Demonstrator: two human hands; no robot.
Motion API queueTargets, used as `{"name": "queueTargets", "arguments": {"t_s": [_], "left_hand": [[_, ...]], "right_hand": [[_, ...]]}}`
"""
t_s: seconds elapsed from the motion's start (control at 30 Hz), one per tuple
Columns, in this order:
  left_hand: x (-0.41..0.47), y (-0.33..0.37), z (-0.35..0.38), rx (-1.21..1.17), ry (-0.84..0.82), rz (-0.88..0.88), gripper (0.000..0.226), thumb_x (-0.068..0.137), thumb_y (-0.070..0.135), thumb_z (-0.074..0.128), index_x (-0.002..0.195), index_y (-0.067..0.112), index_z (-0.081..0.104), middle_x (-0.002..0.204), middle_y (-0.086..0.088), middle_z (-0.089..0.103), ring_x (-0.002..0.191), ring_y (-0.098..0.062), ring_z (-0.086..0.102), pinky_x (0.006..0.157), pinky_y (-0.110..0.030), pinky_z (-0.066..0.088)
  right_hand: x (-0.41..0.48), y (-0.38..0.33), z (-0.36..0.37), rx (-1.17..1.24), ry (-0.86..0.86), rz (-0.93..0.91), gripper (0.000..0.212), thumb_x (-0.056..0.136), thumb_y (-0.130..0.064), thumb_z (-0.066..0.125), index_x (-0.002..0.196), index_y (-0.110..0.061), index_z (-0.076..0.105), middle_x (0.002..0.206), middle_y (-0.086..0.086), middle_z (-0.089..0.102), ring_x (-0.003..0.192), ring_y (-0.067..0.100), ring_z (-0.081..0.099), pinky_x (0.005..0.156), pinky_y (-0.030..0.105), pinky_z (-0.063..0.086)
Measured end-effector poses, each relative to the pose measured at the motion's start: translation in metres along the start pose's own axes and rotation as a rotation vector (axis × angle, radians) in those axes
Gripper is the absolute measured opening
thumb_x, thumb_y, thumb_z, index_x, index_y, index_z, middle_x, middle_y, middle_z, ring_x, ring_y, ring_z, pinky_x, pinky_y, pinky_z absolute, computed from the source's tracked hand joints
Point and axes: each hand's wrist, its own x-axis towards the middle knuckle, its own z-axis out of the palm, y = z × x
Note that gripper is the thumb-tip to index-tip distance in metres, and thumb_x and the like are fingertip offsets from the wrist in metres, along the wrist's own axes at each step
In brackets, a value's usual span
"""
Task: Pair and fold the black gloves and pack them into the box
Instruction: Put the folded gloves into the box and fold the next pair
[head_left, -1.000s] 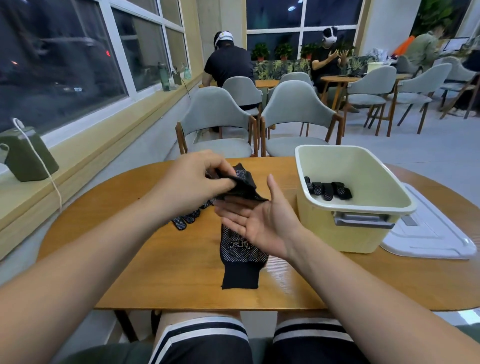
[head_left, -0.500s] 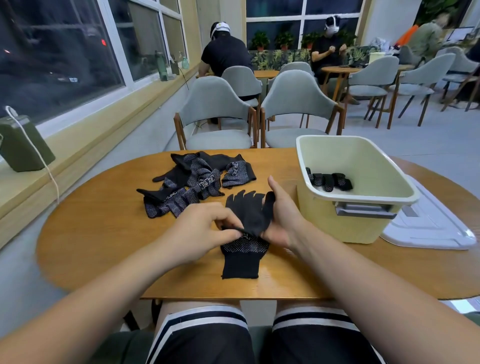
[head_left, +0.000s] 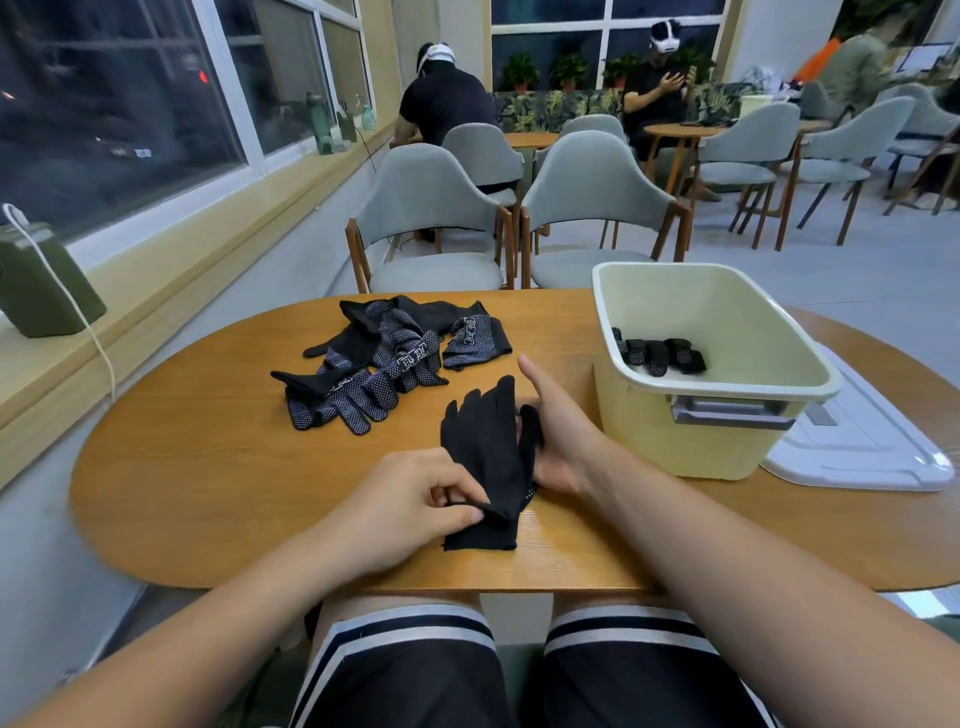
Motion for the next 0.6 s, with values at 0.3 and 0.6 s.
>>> {"name": "queueTargets", "arguments": {"t_s": [0.3, 0.6], "left_hand": [[-0.006, -0.001, 0.005, -0.043, -0.014, -0.026, 0.016, 0.091, 0.03, 0.085, 0.104, 0.038, 0.084, 0.092, 0.011, 0.067, 0.088, -0.012, 0.066, 0.079, -0.017, 0.052], [-0.008, -0.005, 0.007, -0.051, -0.066, -0.029, 0.026, 0.085, 0.04, 0.09, 0.11, 0.041, 0.081, 0.094, 0.012, 0.069, 0.089, -0.011, 0.067, 0.083, -0.022, 0.056]], "right_hand": [[0.002, 0.0, -0.001, -0.029, -0.028, -0.012, 0.076, 0.097, -0.075, 0.058, 0.119, -0.003, 0.068, 0.075, 0.007, 0.068, 0.069, 0.02, 0.073, 0.064, 0.031, 0.06], [0.016, -0.004, -0.004, -0.214, 0.105, -0.199, 0.079, 0.098, -0.079, 0.049, 0.138, -0.013, 0.067, 0.129, 0.012, 0.076, 0.11, 0.021, 0.069, 0.093, 0.036, 0.056]]}}
